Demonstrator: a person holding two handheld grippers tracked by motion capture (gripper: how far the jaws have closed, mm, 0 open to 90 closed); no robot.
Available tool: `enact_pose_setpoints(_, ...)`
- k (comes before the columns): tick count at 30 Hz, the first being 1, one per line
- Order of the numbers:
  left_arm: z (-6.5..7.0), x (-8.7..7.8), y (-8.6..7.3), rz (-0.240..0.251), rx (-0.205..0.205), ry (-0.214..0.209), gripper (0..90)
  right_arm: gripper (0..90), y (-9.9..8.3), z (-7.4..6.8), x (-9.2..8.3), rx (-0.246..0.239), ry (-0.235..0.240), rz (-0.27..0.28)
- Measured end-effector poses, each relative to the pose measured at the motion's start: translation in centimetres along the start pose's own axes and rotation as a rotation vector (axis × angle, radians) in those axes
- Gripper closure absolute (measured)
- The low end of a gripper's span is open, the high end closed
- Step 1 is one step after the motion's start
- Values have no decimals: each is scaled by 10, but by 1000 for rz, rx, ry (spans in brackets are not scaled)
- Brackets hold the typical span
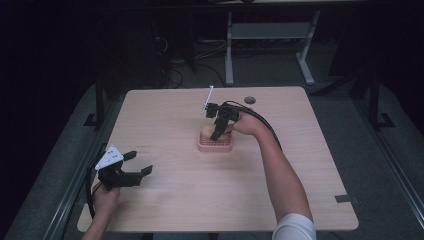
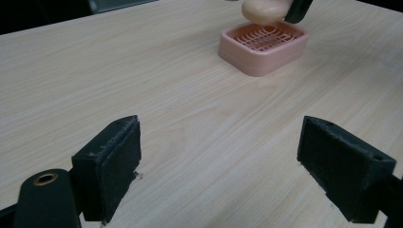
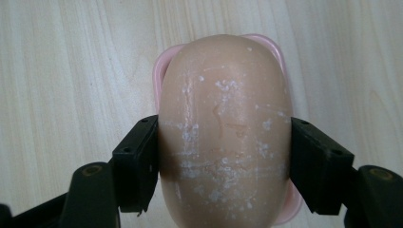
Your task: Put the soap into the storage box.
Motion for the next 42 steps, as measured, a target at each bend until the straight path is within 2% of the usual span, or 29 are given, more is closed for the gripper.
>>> enact_pose_setpoints(7,-1,0,0,-2,1,1,143,317,0,0,10,11,15,-21)
enact_pose_setpoints(21,-1,-1,0,0,3,3,143,317,-2,-1,23,-5,5,-56)
enact_pose_setpoints(34,0,-1,0,-1,3,4,143,318,-3,-1,23,-6,5,-46)
enact_pose_setpoints(37,-1,-1,0,-1,2,1,143,363,-2,0,20,7,12,-21)
enact_pose_setpoints(42,0,0,0,-4,3,2,143,343,-3,0,12,19,11,4)
Point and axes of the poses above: each handheld gripper's, and its own axes: x roughly forward along the jaws, y roughly out of its top, z roughly to its right, the point moved 1 cm from there along x, roughly forward along the jaws, and after that the axes turned 8 degrees about -y, right-handed, at the moved point
